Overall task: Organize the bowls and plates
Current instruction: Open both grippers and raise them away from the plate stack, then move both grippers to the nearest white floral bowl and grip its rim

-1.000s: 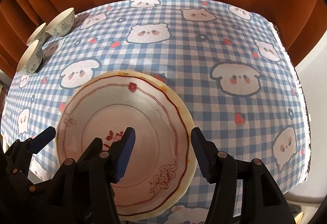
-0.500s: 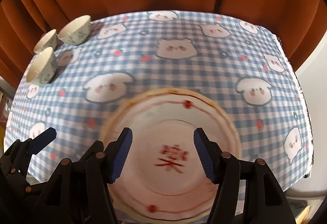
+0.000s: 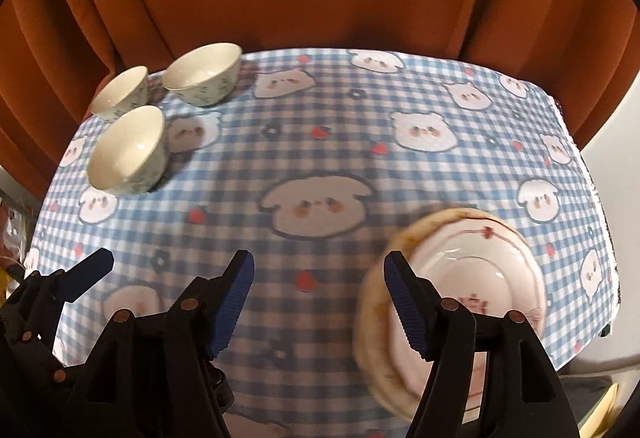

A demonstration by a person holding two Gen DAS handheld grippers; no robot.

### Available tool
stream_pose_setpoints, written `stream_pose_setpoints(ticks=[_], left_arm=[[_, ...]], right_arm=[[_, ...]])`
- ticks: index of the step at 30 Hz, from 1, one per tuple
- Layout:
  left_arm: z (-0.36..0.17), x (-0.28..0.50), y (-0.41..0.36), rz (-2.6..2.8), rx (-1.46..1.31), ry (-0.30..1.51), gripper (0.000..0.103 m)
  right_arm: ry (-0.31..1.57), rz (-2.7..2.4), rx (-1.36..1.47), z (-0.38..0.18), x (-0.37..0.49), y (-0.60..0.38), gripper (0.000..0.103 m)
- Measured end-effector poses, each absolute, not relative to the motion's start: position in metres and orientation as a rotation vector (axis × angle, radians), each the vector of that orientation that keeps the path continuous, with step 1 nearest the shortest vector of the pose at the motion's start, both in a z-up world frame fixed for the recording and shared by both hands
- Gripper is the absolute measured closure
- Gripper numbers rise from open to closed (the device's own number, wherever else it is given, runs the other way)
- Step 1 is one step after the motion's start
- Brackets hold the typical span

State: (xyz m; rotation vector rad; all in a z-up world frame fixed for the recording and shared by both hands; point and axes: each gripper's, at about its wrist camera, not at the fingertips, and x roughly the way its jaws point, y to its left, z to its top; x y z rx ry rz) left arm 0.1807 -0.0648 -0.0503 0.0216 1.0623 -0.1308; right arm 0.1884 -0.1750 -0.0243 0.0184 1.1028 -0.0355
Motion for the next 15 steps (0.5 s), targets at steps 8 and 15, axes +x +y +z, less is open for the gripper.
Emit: stream_pose_setpoints(ticks=[8,15], left_arm=[[-0.049,0.2,-0.012,-0.144,0.052,1.068,0.018],[-0.046,0.226,0.03,-0.114,0.065,1.06,0.018]], right_arm=[[1.11,-0.064,0.057,-0.025,0.202,-0.124,0.029],[1.098,-0.077,0.063,-0.019,0.232,-0.078,0.026]])
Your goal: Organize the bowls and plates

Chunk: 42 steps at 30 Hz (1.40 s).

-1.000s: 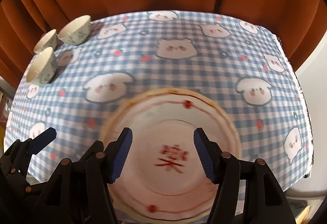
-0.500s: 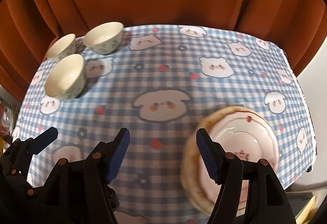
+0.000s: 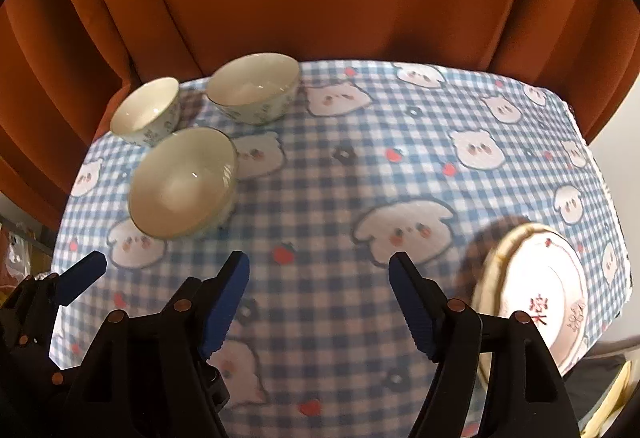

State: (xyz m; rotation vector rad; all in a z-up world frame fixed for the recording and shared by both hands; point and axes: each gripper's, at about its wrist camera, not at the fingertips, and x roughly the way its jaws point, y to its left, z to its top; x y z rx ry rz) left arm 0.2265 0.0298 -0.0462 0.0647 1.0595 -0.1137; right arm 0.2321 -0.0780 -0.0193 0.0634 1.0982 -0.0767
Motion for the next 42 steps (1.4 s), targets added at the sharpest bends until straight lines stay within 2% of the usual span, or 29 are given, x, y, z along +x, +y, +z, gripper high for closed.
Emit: stream_pose_setpoints(ticks=[10,23,27,29,31,33,34,35,39,42], left_arm=[[-0.058,0.272,0.054,-0.051,0.066,1.046,0.018],[-0.098,0.323,0.07,-0.003,0.028,1.081,0.02],[-0.108,0.331,0.07,-0.016,0.033,1.097,0.026],[-0.113,0.334,0.07,-0.018,0.028,1.111,0.03],[-0.117,0.336,0.07,-0.019,0.023,1.122,0.041],[-0.121,0.339,0.071,-0.026,0.012,1.133,0.051],[-0.122,0.34,0.071,-0.029,0.006,1.14,0.059],[-0.123,0.34,0.07,-0.031,0.005,1.141,0.062],[-0.126,0.342,0.068,-0.054,-0.006,1.158,0.074],[-0.13,0.346,0.064,-0.055,-0.002,1.161,0.074]], right_arm=[[1.069,-0.053,0.043,-0.023,0.283,-0.045,0.026],[1.121,-0.039,0.069,-0.068,0.34,-0.028,0.027],[1.134,-0.028,0.054,-0.079,0.349,-0.022,0.032],[1.148,-0.003,0.057,-0.085,0.353,-0.019,0.041],[1.156,0.017,0.058,-0.09,0.356,-0.017,0.054],[1.167,0.024,0.055,-0.094,0.359,-0.014,0.058],[1.171,0.024,0.054,-0.095,0.36,-0.013,0.063],[1.175,0.029,0.052,-0.096,0.361,-0.013,0.07],[1.189,0.031,0.048,-0.101,0.364,-0.012,0.076],[1.196,0.033,0.049,-0.101,0.365,-0.014,0.078]])
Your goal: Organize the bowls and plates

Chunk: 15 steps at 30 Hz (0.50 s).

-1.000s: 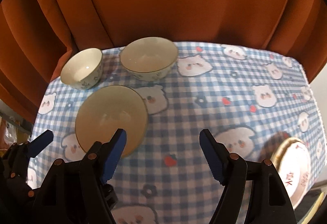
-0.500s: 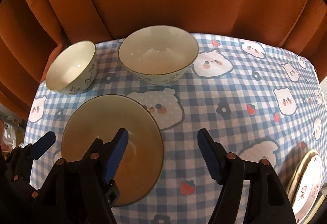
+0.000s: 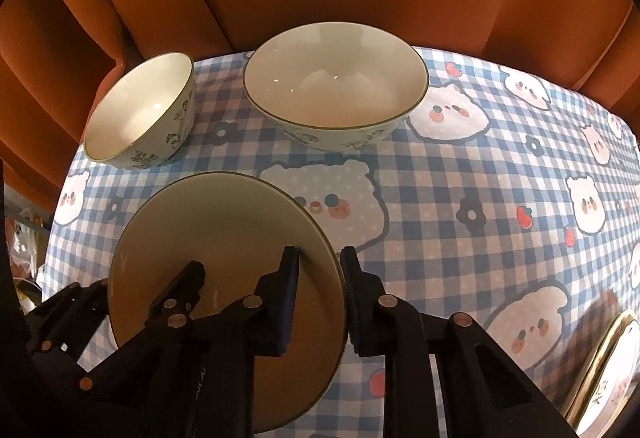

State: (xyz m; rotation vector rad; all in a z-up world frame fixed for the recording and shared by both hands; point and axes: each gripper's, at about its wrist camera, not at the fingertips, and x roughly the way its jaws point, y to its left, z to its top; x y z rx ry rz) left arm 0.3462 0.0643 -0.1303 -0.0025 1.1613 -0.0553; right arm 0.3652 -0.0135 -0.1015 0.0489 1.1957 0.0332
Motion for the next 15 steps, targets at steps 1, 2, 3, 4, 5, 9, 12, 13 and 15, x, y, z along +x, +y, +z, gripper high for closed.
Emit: stream_pose_setpoints(ticks=[1,2,3,4,5,9,12,13,15], left_arm=[[-0.13,0.347,0.063,-0.057,-0.001,1.161,0.075],[-0.131,0.347,0.063,-0.059,0.0,1.162,0.075],[-0.131,0.347,0.061,-0.061,0.003,1.163,0.075],[-0.13,0.347,0.062,-0.063,0.004,1.163,0.075],[-0.13,0.347,0.061,-0.066,0.007,1.163,0.075],[-0.122,0.339,0.058,-0.083,0.01,1.157,0.075],[-0.114,0.333,0.055,-0.094,0.01,1.147,0.075],[-0.111,0.33,0.054,-0.1,0.009,1.143,0.075],[-0.103,0.323,0.05,-0.109,0.013,1.134,0.075]], right_arm=[[1.2,0.033,0.05,-0.102,0.365,-0.014,0.078],[1.202,0.033,0.051,-0.101,0.366,-0.014,0.078],[1.201,0.031,0.05,-0.101,0.365,-0.014,0.078],[1.202,0.03,0.051,-0.101,0.365,-0.015,0.078],[1.203,0.029,0.052,-0.101,0.364,-0.015,0.078],[1.203,0.018,0.057,-0.098,0.36,-0.017,0.078],[1.195,0.009,0.058,-0.091,0.353,-0.021,0.078],[1.192,0.008,0.058,-0.089,0.352,-0.023,0.078],[1.183,0.0,0.068,-0.083,0.345,-0.028,0.078]])
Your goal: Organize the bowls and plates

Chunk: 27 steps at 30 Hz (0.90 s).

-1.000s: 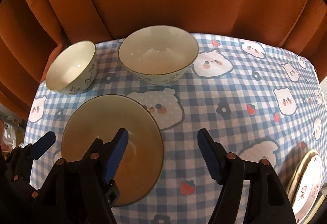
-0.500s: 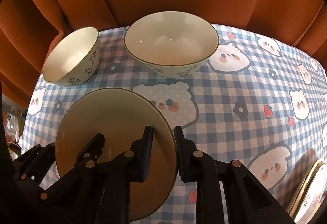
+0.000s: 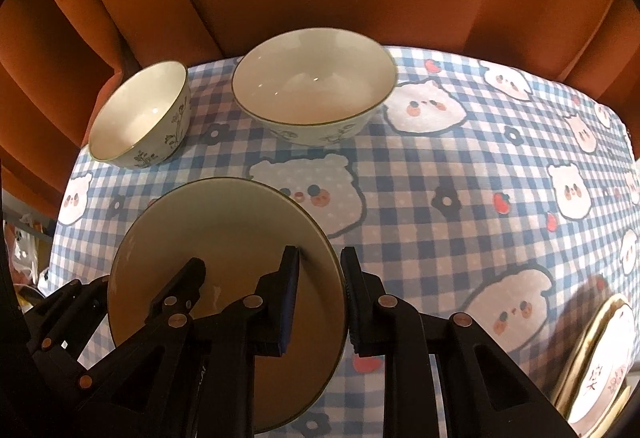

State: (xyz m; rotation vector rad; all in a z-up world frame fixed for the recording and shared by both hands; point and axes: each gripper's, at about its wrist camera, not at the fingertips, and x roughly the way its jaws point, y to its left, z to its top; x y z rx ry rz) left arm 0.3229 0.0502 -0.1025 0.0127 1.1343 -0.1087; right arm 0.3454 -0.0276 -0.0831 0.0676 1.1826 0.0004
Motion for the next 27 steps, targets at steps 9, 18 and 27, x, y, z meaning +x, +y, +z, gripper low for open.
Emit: stream_pose_setpoints(ticks=[9,18,27], left_arm=[[-0.079,0.293,0.031,-0.151,0.031,1.096,0.075],[-0.064,0.257,0.007,-0.138,0.044,1.078,0.075],[-0.062,0.215,-0.026,-0.082,0.049,1.084,0.074]], right_arm=[[1.143,-0.042,0.093,-0.059,0.314,-0.052,0.078],[1.12,-0.033,0.103,-0.043,0.28,-0.075,0.078],[1.115,0.001,0.101,-0.039,0.24,-0.107,0.078]])
